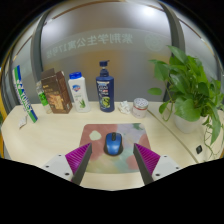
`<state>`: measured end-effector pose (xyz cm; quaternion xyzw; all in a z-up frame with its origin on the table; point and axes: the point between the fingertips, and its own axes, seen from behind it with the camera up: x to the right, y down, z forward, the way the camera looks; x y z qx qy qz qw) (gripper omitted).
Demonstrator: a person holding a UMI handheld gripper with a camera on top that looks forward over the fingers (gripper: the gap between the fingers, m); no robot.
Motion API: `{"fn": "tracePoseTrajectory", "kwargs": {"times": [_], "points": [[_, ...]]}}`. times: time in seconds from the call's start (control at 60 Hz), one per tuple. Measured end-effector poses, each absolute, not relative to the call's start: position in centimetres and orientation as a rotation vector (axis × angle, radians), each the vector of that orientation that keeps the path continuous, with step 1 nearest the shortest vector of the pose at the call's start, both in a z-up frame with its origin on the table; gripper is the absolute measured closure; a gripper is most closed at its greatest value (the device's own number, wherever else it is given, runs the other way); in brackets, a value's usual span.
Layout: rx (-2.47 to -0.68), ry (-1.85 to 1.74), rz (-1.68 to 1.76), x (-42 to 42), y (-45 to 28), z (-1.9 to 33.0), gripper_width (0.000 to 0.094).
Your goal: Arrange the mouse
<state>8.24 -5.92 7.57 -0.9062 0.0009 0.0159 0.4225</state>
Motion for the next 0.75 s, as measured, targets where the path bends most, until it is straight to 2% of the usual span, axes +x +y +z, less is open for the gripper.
{"fn": "tracePoseTrajectory", "kwargs": {"times": [0.15, 0.283, 0.5, 0.75], "points": [[-2.204, 0.002, -0.031, 7.7, -11.7, 12.5, 0.0082], [-2.17, 0.008, -0.074, 6.6, -17.6, 15.4, 0.0085], [-2.151, 0.031, -0.094, 5.2, -24.8, 17.9, 0.0085], [-2.144, -0.004, -0.115, 4.3, -27.4, 18.7, 0.0085]]}}
